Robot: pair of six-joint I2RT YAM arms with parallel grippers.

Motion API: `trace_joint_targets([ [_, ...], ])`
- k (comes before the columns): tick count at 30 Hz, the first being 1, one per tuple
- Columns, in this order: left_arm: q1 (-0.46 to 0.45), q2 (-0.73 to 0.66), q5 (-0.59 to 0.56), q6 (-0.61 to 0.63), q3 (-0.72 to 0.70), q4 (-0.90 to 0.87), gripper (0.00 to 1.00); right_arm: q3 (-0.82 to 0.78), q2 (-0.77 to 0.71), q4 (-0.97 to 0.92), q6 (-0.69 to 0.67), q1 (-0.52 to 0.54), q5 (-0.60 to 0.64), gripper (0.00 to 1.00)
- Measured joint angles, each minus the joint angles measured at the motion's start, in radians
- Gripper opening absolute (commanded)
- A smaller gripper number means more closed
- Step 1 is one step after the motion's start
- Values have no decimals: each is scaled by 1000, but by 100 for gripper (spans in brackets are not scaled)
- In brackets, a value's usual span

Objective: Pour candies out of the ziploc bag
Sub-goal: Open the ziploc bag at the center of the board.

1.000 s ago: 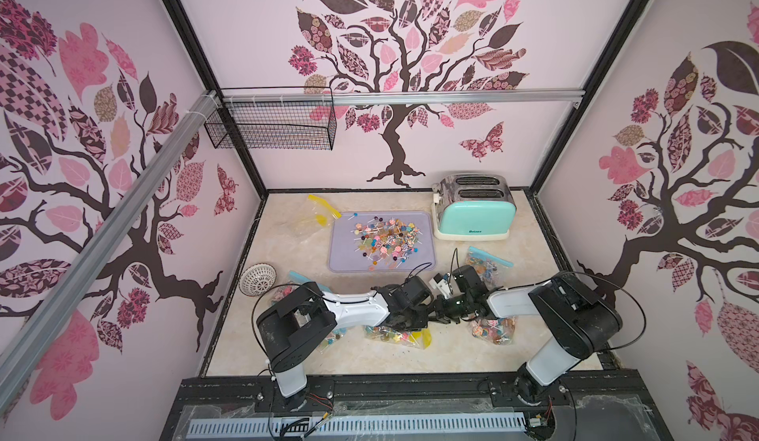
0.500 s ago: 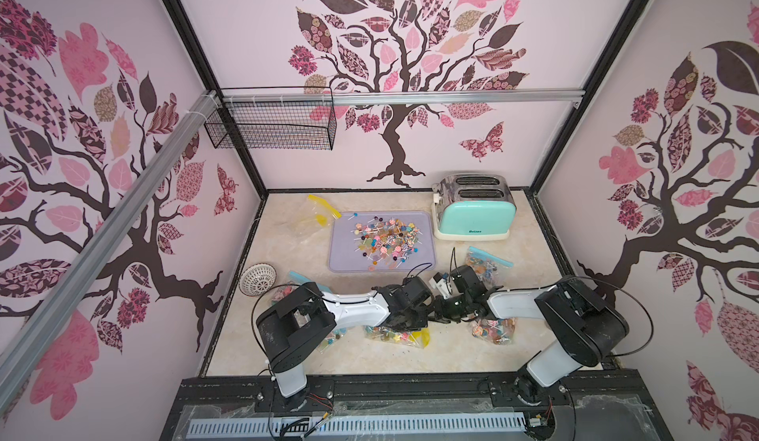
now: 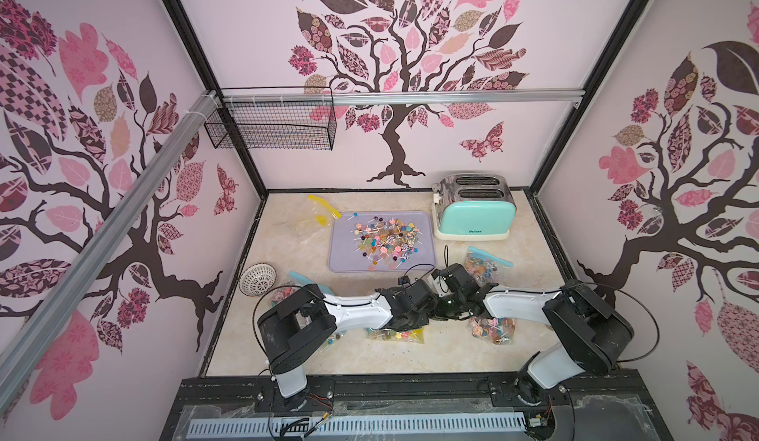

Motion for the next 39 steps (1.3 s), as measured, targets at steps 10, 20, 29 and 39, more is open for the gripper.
trace_joint_targets([
  [10, 4, -50, -51, 15, -47, 13, 0, 34, -9, -76, 7, 0, 65, 0],
  [20, -18, -287, -89, 212, 90, -112, 0, 91, -10, -200, -5, -3, 132, 0],
  [29, -20, -315, -95, 272, 87, -175, 0, 108, -69, -294, -13, -12, 170, 39],
  [39, -23, -285, -52, 272, 68, -144, 0, 123, -360, -286, 93, -159, 32, 86],
])
